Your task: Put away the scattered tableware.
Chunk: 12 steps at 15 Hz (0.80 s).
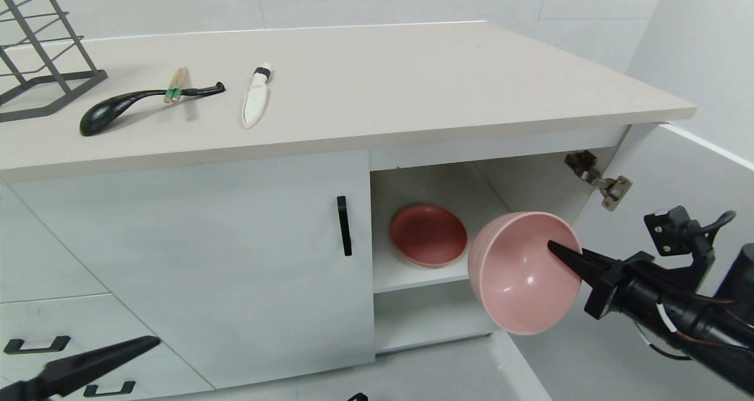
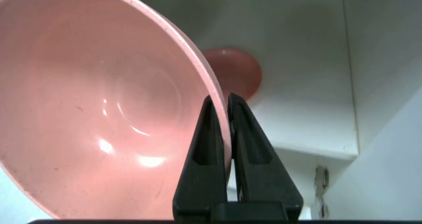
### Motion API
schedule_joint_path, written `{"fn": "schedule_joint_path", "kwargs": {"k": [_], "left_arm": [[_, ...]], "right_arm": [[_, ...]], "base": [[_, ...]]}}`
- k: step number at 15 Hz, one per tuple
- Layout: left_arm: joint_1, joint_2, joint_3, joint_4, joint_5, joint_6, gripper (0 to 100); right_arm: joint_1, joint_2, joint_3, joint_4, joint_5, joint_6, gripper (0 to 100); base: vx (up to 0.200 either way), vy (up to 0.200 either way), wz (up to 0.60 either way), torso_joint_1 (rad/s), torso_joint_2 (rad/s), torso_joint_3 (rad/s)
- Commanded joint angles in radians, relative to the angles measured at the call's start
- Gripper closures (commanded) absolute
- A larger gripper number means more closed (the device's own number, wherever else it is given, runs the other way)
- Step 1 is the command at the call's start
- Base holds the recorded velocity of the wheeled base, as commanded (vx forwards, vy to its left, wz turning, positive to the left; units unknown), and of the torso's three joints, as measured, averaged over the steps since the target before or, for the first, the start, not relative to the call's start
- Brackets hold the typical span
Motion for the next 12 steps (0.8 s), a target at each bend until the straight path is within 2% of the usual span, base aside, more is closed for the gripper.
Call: {"fn": "schedule_joint_path", "kwargs": {"k": [1,2,3,4,5,7,8,9,10,11,12], "left_arm": [[0.283,-0.421,-0.008,0.202,0.112,-0.034,0],[0.306,-0.433,0.000,0.202,0.135,-0.035,0],[0.424,-0.518,0.014,0.245,0.175,-0.072,0],[0.480,-0.561,0.014,0.268,0.178,-0.098,0],[0.533,-0.591,0.014,0.294,0.184,-0.109,0],[0.535,-0.591,0.014,0.327,0.192,-0.109,0],[0.543,-0.590,0.014,0.385,0.205,-0.092,0],[0.549,-0.588,0.014,0.446,0.239,-0.028,0],[0.549,-0.588,0.014,0.500,0.278,0.001,0],[0.549,-0.588,0.014,0.557,0.290,-0.002,0],[0.547,-0.588,0.014,0.566,0.290,-0.014,0]], "right_arm": [[0.000,0.006,0.014,-0.001,0.001,0.000,100],[0.000,0.004,0.016,-0.001,0.001,0.000,100],[0.000,0.000,0.034,-0.001,0.001,0.000,100],[-0.001,-0.008,0.042,-0.001,0.001,0.000,100],[-0.001,-0.026,0.043,-0.001,0.001,0.000,100],[-0.001,-0.034,0.043,-0.001,0.001,0.000,100],[-0.006,-0.049,0.043,-0.001,0.001,0.000,100],[-0.017,-0.057,0.042,-0.001,0.001,0.000,100],[-0.026,-0.059,0.037,-0.001,0.001,0.000,100],[-0.032,-0.057,0.037,-0.001,0.001,0.000,100],[-0.032,-0.057,0.037,-0.001,0.001,0.000,100]], "base": [[0.000,0.000,0.00,0.000,0.00,0.000],[0.000,0.000,0.00,0.000,0.00,0.000],[0.000,0.000,0.00,0.000,0.00,0.000],[0.000,0.000,0.00,0.000,0.00,0.000],[0.000,0.000,0.00,0.000,0.00,0.000],[0.000,0.000,0.00,0.000,0.00,0.000],[0.000,0.000,0.00,0.000,0.00,0.000],[0.000,0.000,0.00,0.000,0.00,0.000],[0.000,0.000,0.00,0.000,0.00,0.000],[0.000,0.000,0.00,0.000,0.00,0.000],[0.000,0.000,0.00,0.000,0.00,0.000]]}}
